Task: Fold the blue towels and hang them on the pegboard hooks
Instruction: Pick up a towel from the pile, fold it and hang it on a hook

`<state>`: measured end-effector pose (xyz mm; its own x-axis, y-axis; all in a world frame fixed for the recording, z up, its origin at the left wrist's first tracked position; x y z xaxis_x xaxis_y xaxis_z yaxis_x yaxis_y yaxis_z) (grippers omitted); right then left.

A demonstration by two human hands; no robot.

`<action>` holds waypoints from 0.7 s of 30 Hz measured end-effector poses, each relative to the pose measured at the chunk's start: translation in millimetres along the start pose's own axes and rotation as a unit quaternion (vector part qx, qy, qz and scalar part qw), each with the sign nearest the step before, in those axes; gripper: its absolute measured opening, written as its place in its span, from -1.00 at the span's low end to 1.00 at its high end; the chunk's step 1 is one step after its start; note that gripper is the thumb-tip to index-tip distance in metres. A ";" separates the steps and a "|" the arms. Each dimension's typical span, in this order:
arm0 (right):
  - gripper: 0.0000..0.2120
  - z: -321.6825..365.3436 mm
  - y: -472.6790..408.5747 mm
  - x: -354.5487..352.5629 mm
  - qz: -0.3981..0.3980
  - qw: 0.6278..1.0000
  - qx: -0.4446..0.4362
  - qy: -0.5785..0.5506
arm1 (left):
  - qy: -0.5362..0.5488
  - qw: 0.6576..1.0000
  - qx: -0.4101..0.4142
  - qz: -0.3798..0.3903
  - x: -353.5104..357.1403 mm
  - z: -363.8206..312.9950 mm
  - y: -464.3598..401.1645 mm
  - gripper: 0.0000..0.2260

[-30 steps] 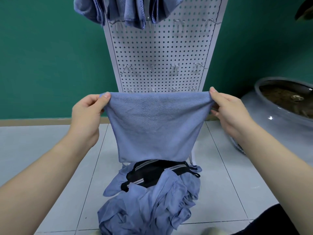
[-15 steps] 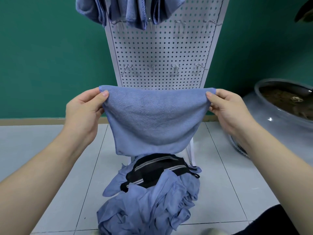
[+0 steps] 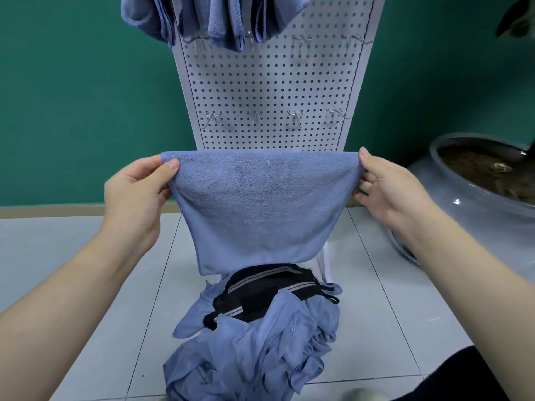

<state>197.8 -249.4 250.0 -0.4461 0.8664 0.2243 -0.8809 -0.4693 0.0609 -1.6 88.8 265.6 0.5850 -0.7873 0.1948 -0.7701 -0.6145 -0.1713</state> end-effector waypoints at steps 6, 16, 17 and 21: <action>-0.88 4.7 0.4 0.8 0.015 0.999 -0.031 0.028 | 0.012 1.000 -0.016 -0.022 -2.8 0.2 1.4 -0.85; -0.72 -24.1 -5.2 -17.6 -0.023 0.990 0.053 0.126 | -0.103 0.972 -0.194 0.078 -18.0 53.9 -4.4 -0.90; -0.74 -33.8 -5.0 -17.6 -0.013 0.990 0.095 0.105 | -0.111 0.972 -0.197 0.064 -19.1 55.7 -3.8 -0.88; -0.94 -63.4 5.4 -1.0 0.033 0.973 0.227 0.031 | -0.175 0.968 -0.177 0.010 -13.4 50.4 2.5 -0.87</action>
<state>183.5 -241.9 188.4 -0.5202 0.8340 0.1839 -0.6956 -0.5387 0.4753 1.5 95.3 213.9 0.5724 -0.8054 -0.1541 -0.7845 -0.5925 0.1831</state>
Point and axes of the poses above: each hand's wrist, its own y-axis away from the middle knuckle, its own x-axis out of the palm, z = x × y, the point moved 8 cm from there along -y, towards the middle knuckle, and after that the axes turned 10 degrees about z, right-handed, at the moved point
